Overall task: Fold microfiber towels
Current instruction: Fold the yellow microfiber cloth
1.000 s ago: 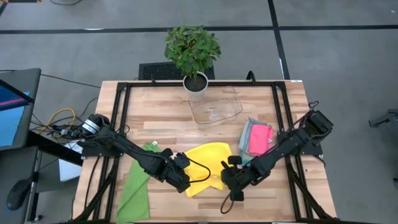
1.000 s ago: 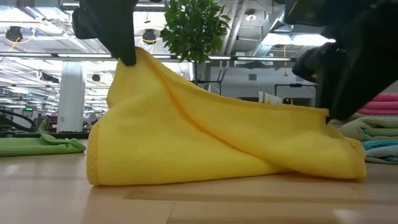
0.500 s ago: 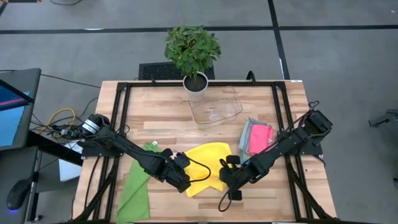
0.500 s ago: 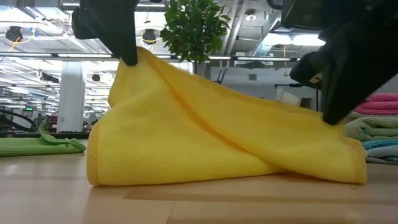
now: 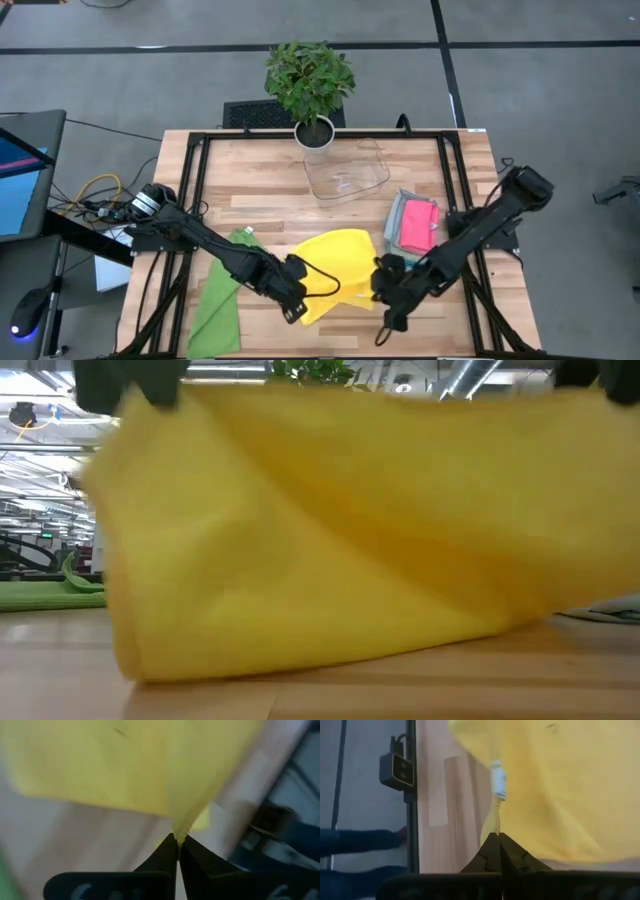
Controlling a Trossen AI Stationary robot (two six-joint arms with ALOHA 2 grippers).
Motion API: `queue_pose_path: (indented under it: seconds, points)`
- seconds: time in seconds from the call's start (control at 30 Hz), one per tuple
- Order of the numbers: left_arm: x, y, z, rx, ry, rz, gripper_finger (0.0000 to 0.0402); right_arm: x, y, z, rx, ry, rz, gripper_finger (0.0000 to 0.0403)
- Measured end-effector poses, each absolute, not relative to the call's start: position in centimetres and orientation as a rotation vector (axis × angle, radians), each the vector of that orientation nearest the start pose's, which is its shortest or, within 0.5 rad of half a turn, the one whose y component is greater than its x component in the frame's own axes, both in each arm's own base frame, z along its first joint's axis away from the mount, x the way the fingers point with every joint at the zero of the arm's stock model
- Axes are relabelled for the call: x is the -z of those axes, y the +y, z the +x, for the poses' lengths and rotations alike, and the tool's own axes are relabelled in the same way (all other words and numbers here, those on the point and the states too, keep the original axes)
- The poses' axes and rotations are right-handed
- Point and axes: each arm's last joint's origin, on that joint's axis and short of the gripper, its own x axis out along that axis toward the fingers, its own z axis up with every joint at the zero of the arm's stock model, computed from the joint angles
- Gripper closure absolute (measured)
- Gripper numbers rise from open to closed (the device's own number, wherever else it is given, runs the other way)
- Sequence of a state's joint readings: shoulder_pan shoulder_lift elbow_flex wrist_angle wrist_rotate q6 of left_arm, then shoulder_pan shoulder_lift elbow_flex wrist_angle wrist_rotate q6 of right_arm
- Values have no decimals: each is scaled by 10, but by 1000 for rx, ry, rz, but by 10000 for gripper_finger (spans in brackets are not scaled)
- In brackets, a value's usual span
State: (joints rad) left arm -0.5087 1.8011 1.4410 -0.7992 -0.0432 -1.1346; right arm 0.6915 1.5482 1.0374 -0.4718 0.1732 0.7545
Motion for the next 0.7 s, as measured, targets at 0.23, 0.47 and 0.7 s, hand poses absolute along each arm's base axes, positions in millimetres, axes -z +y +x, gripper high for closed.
queue_pose_path:
  seconds: [0.23, 0.47, 0.7]
  points:
    - [-250, -191, 333, -54, 1190, -850, 397, -254, 171, 213, 1, 995, 310, 397]
    - [-261, -204, 330, 62, 1263, -937, 397, -272, 164, 206, -31, 942, 374, 397]
    - [-299, -213, 327, 88, 1215, -904, 397, -290, 168, 198, -74, 870, 350, 397]
